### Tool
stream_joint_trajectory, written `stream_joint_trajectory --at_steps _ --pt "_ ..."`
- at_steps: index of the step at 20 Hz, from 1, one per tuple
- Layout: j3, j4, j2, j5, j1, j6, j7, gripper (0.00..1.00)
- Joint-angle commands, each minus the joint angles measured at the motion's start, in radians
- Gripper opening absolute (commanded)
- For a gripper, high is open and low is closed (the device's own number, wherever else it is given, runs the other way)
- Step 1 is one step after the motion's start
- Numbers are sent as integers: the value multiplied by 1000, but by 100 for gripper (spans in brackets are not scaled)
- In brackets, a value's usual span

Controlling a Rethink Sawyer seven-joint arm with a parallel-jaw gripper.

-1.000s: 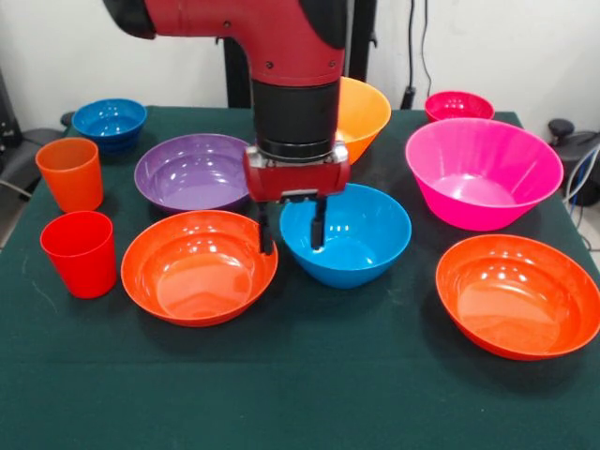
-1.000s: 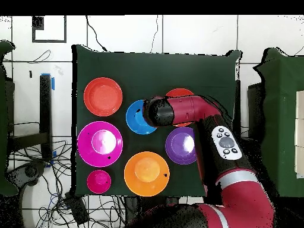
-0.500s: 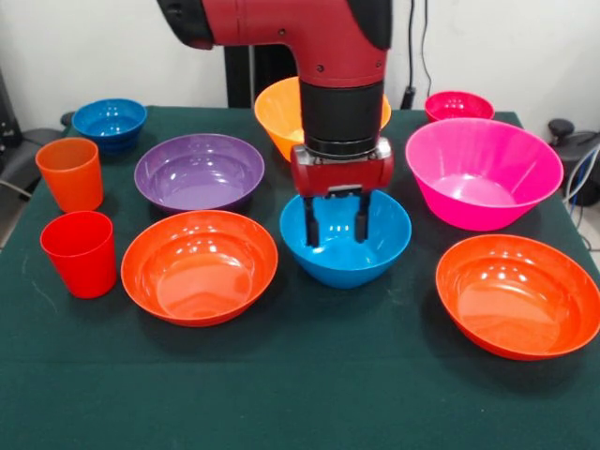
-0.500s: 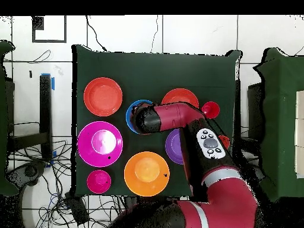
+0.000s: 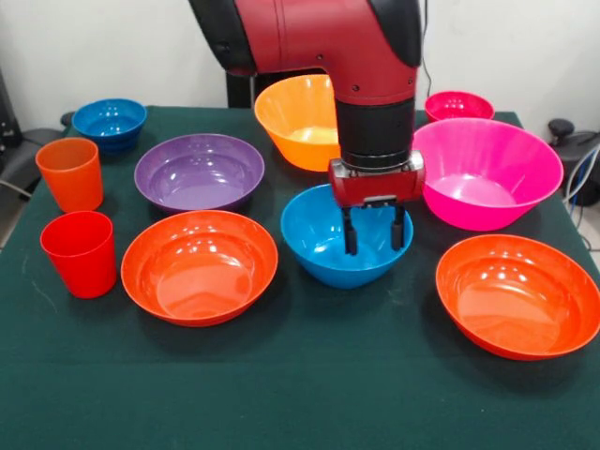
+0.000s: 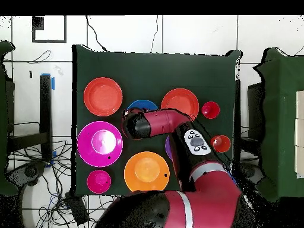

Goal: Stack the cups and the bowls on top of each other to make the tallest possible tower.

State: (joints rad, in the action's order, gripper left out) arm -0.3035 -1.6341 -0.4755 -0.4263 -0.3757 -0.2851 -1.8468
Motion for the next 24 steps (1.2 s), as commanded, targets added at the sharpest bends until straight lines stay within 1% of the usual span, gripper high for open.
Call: stream_joint_trajectory --at_steps 1,5,9,17,19,21,23,24 --pt "11 -50 72 52 42 73 -191 100" --pt "18 -74 57 71 65 89 -221 100" --pt "27 -100 29 94 88 83 -245 100" --pt "35 -109 65 148 135 160 -288 100" --pt "44 -121 51 159 143 156 -289 100" --pt "59 -146 7 167 147 125 -285 100" --pt "79 -181 -83 176 146 45 -264 100" --pt "80 -184 -94 179 144 39 -258 100"
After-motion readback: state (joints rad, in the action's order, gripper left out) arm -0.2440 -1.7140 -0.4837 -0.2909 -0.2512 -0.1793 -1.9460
